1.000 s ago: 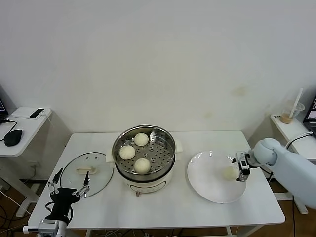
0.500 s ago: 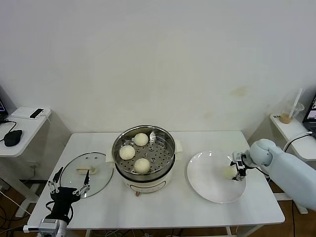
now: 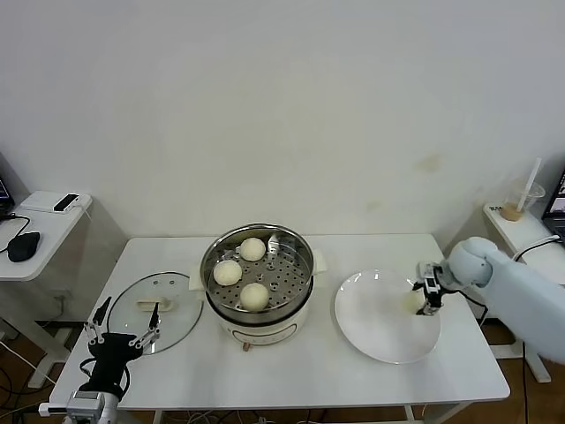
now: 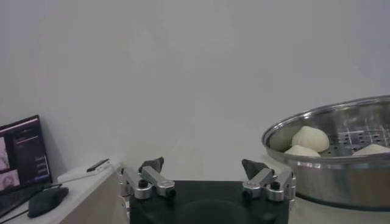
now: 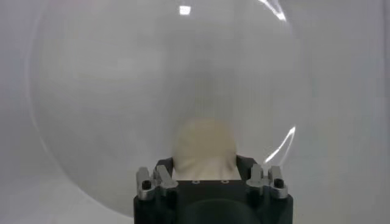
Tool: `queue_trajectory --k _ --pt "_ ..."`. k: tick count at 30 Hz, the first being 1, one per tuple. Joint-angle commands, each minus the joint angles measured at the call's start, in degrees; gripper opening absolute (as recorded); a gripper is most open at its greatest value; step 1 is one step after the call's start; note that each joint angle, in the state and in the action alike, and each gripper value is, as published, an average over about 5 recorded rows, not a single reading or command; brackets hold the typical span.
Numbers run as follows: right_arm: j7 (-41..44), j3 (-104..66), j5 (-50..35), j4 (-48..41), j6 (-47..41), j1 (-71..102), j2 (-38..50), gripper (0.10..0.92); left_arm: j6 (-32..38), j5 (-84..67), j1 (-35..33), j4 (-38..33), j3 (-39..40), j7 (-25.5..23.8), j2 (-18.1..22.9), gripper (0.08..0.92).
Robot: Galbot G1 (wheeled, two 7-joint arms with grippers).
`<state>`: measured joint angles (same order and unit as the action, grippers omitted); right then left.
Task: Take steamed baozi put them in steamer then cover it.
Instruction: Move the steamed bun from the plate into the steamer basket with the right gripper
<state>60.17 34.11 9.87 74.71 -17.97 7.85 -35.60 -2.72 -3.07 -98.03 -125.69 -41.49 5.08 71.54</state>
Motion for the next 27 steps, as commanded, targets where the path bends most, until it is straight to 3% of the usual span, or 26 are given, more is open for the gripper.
queue_trajectory --k 1,13,27 --pt "0.3 11.6 -12.7 9.4 -4.8 -19.6 4.2 0.645 -0.1 -0.1 0.4 -0.2 0.2 0.0 -0.3 0.823" --pt "-4.5 26.8 -29.8 14.6 -13.0 -41.6 -7.1 0.652 -0.1 -0.1 1.3 0.5 0.7 0.1 -0.3 0.823" --pt "-12.8 29.6 -38.3 6.7 -18.4 -38.9 -27.5 0.662 0.3 0.1 1.7 2.7 -0.6 0.1 -0.5 0.823"
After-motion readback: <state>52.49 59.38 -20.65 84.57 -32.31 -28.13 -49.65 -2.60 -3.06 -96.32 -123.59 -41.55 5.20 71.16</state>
